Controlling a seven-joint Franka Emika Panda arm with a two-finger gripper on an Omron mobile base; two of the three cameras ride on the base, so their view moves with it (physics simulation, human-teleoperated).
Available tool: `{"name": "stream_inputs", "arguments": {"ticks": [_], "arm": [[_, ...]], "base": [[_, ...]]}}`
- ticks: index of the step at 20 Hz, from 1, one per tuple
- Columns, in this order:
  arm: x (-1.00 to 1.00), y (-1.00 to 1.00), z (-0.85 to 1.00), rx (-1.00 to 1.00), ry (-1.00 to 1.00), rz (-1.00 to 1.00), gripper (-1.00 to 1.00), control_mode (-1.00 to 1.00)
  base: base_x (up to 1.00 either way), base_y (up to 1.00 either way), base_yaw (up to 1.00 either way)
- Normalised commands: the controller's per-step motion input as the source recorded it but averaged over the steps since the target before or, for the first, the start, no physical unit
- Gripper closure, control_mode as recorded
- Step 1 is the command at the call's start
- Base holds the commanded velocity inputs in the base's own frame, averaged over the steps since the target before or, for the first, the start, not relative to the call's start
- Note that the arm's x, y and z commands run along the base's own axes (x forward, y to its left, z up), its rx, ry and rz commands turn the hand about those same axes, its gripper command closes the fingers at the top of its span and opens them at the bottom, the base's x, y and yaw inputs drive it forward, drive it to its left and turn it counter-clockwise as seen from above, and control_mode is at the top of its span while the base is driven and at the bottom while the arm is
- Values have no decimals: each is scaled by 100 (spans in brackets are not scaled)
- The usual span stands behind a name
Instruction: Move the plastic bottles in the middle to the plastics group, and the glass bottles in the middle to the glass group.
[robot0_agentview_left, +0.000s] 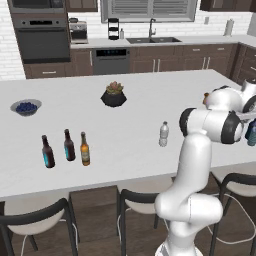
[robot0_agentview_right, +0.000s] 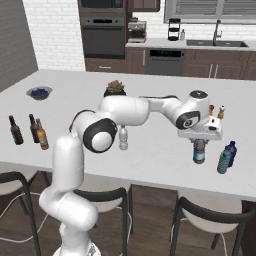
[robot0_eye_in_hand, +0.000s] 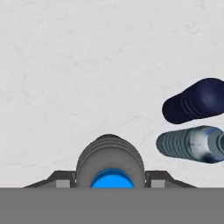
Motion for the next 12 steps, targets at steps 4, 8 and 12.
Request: {"name": "stream_inputs", "arguments": {"ticks": [4,8,12], "arm": [[0,-19,-2,0,0,0,100,-100],[0,-23,0,0,0,0,100,-100],[0,-24,-2,0,-3,0,100,-100]], "base": [[0,0,0],[0,0,0],[0,0,0]]}}
